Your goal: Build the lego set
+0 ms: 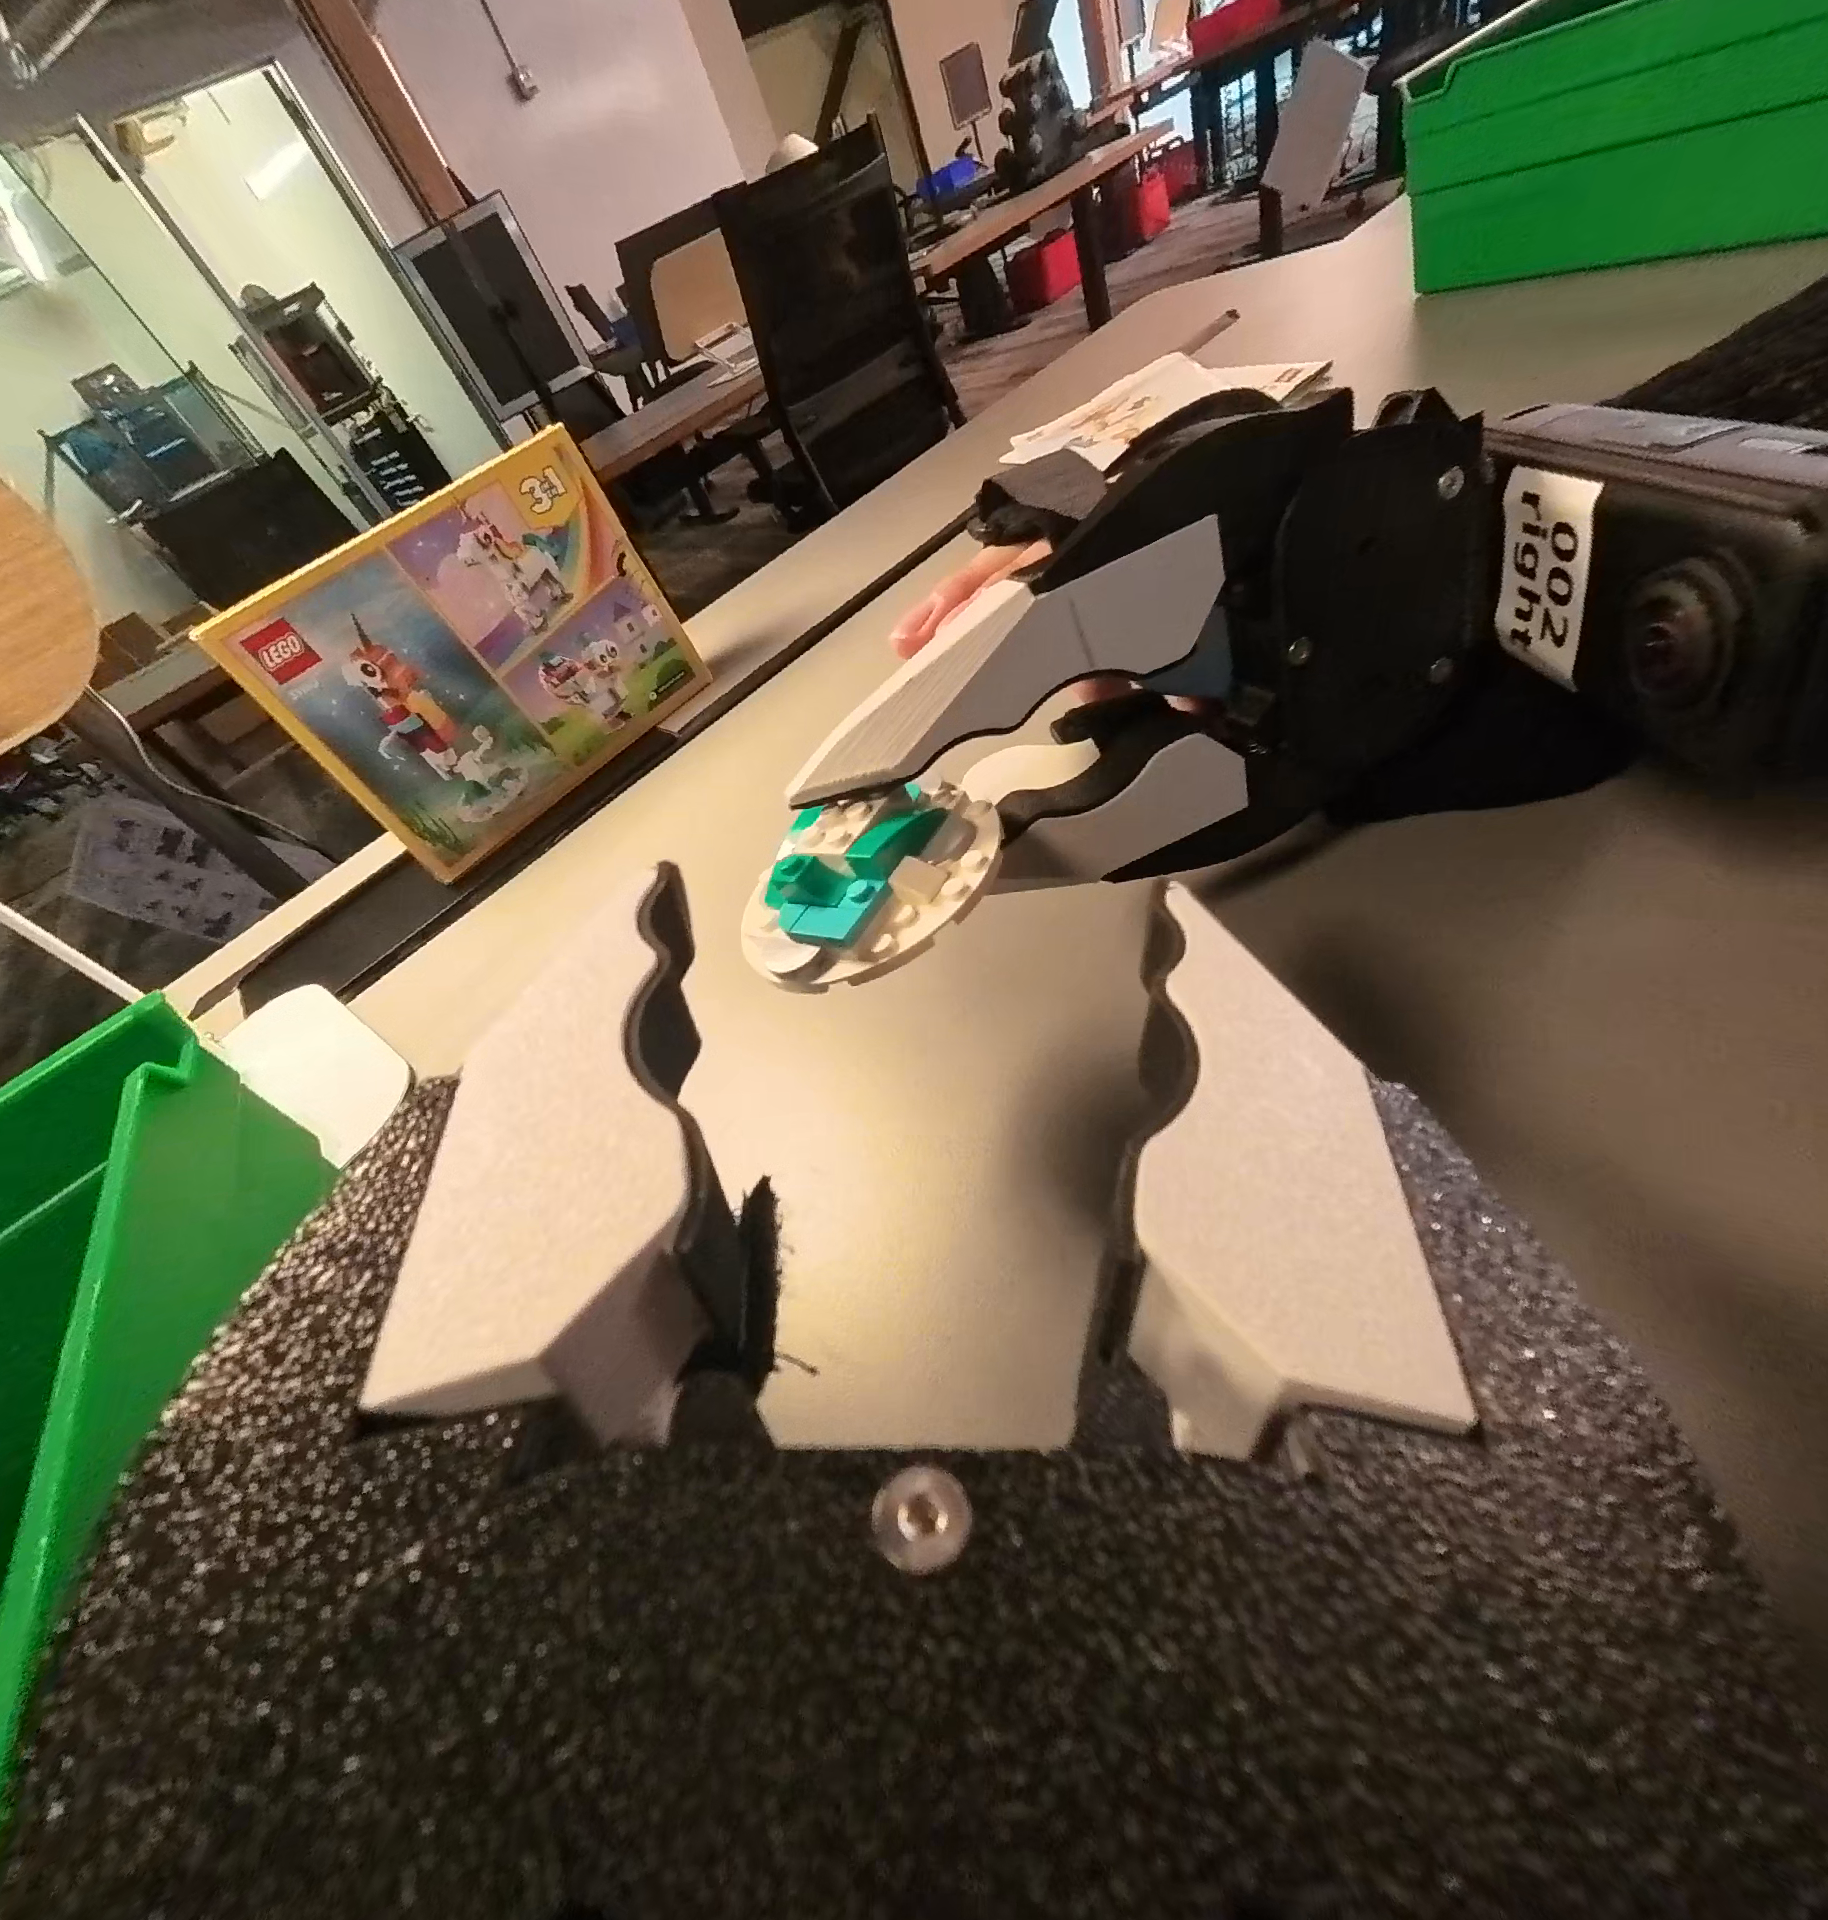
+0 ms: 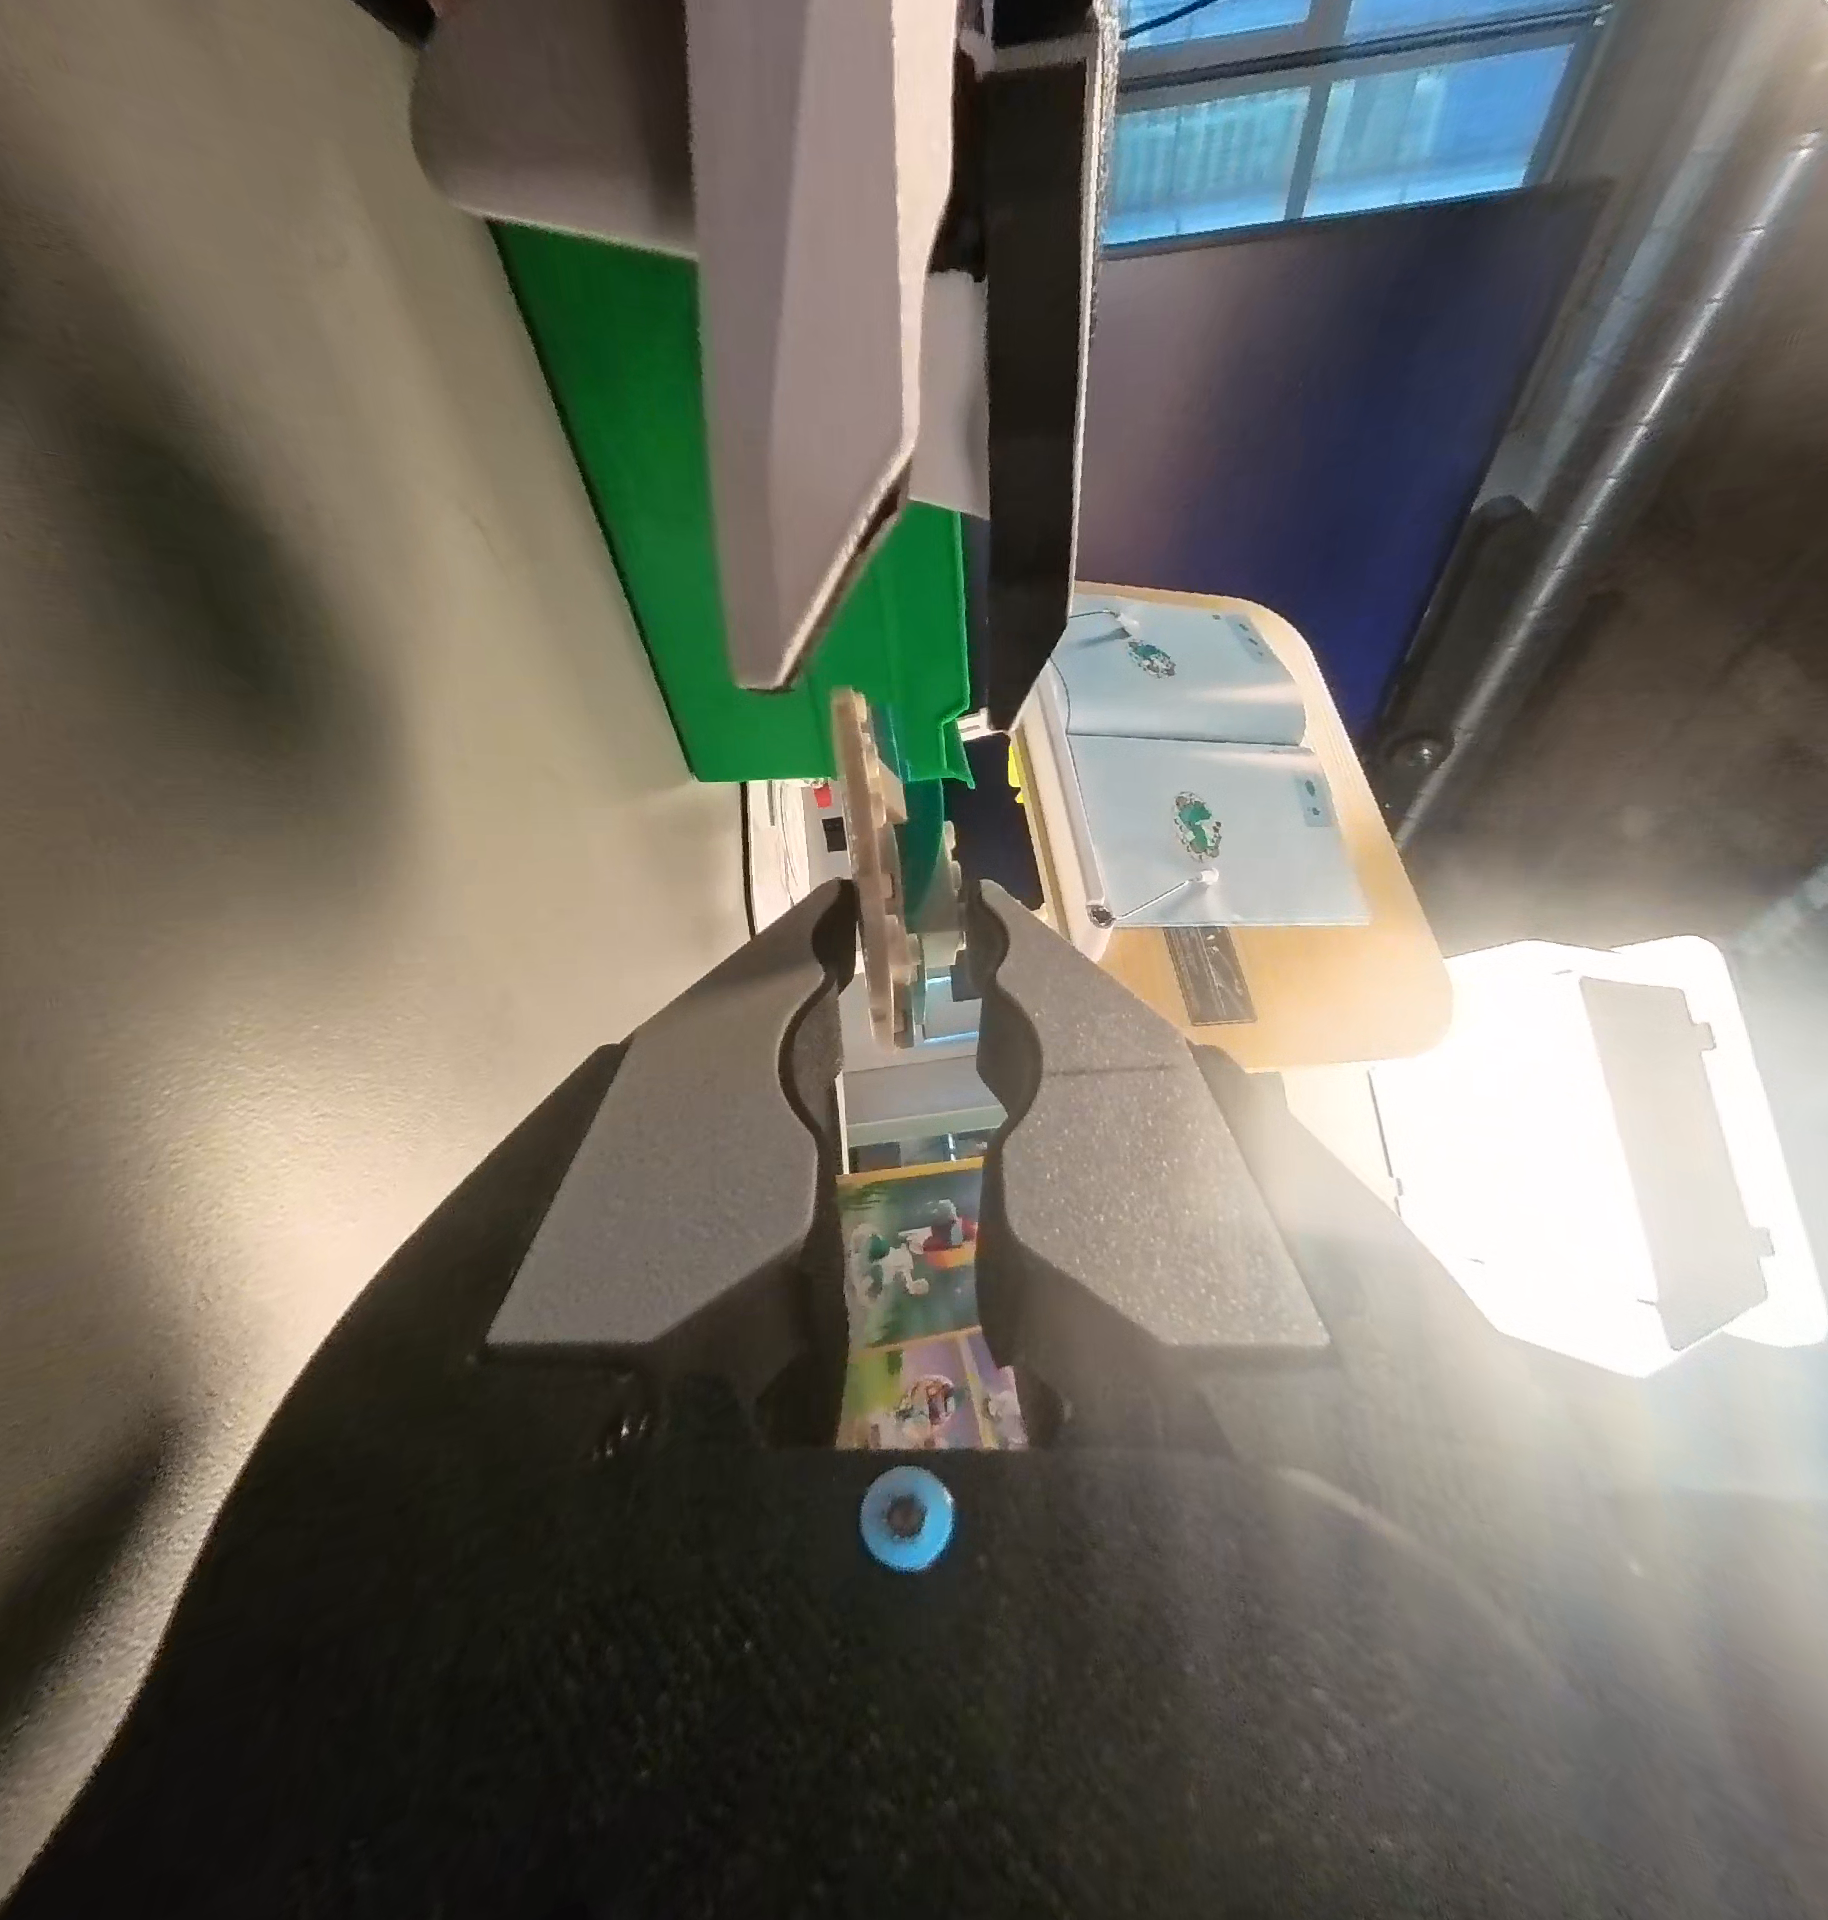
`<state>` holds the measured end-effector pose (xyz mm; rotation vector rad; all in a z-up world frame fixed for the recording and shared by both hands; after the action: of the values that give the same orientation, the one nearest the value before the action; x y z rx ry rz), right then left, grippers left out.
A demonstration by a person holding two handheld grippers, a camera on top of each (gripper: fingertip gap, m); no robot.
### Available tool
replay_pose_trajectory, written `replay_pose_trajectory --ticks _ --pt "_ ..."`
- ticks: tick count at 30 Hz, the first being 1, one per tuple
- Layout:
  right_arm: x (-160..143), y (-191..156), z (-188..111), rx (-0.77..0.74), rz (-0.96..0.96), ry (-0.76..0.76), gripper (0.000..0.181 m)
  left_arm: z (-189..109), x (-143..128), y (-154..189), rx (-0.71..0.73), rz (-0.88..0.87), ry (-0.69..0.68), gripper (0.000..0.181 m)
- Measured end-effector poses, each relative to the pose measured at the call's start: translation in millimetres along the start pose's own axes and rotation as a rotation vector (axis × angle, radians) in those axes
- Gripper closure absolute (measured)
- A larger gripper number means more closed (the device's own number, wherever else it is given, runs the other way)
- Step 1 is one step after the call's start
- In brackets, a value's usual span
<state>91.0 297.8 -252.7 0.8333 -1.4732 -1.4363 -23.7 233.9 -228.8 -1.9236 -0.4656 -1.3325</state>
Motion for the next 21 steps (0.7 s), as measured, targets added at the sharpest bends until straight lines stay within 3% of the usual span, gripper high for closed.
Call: replay_pose_trajectory --ticks 13,21 --pt "-0.6 -6.4 -5.7 0.020 -0.114 -0.088 0.161 1.2 -1.2 -1.4 0.018 0.012 -0.021 0.098" --pt "-4.6 -21.1 -24.3 0.157 -0.271 -0.288 0.161 1.0 1.4 1.6 0.027 0.029 -0.022 0.099"
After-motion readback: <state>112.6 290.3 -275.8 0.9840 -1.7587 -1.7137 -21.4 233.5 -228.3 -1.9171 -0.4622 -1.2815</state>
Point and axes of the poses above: each gripper's, where its closed fingertips meet, z out along the fingers, x out of its top, y = z × x across the jaws, the point moved 8 cm from there along -z, back along the fingers, and after that the axes turned 1 degree about z, right-handed, at the moved point
